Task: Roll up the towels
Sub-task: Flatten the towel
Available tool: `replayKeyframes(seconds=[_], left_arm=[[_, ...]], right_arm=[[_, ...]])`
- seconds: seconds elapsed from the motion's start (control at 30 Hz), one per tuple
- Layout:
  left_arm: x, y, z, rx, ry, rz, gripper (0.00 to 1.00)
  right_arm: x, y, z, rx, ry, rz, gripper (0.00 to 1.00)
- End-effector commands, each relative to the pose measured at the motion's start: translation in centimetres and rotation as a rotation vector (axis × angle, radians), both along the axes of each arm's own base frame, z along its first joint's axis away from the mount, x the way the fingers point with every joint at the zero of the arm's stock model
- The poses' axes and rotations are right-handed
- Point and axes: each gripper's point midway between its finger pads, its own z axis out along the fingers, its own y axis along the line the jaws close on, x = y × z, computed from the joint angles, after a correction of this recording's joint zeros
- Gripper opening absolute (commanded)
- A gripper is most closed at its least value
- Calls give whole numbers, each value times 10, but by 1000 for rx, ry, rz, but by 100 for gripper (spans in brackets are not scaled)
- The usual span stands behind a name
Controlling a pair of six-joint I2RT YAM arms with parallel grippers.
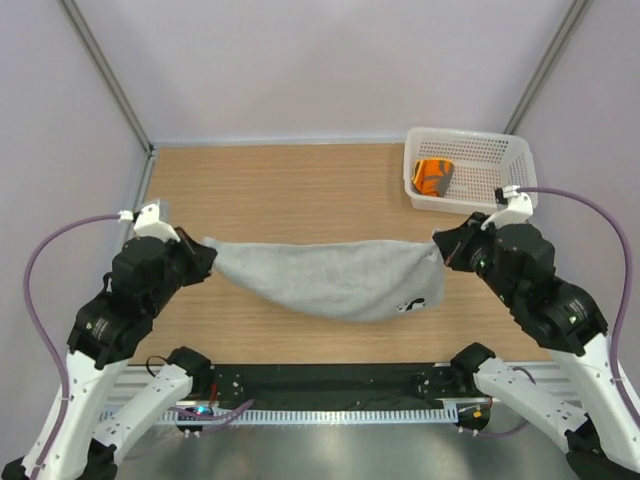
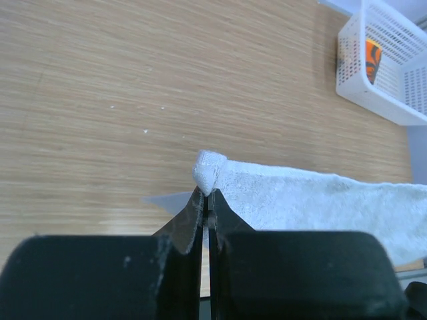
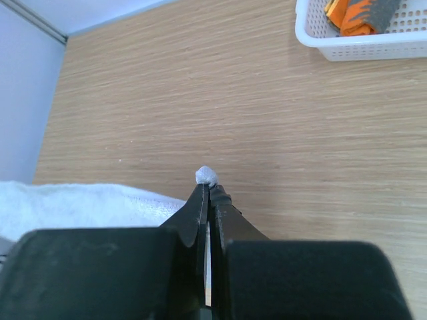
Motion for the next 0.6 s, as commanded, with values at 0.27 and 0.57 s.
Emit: replayKeyframes(seconds=[0.27, 0.57], left_arm=[[37, 11, -79, 199, 296, 161, 0], [131, 9, -145, 311, 457, 238, 0]], right_arm=[[79, 25, -85, -210, 325, -166, 1], [159, 44, -160, -269, 474, -225, 1]])
